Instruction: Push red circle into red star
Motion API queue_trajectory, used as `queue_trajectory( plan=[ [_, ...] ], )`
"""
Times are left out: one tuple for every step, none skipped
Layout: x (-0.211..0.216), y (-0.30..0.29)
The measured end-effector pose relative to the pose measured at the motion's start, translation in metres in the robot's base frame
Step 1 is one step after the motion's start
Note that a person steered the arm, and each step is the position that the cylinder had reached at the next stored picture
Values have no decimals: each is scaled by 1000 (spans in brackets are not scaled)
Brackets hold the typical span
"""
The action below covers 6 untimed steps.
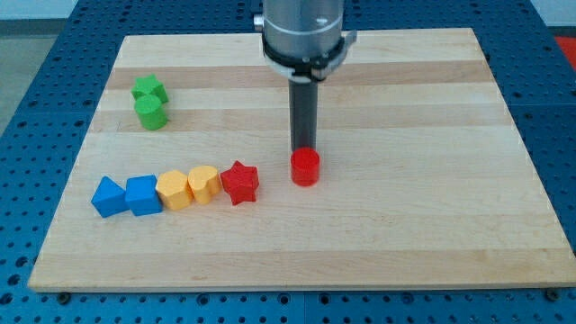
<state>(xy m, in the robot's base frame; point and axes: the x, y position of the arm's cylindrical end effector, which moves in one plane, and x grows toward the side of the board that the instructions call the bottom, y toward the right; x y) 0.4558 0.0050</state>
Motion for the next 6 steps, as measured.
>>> queue_trajectory(
  plan=[
    [18,0],
    [3,14],
    [0,74],
    [26,106],
    [56,105],
    [65,85]
  ],
)
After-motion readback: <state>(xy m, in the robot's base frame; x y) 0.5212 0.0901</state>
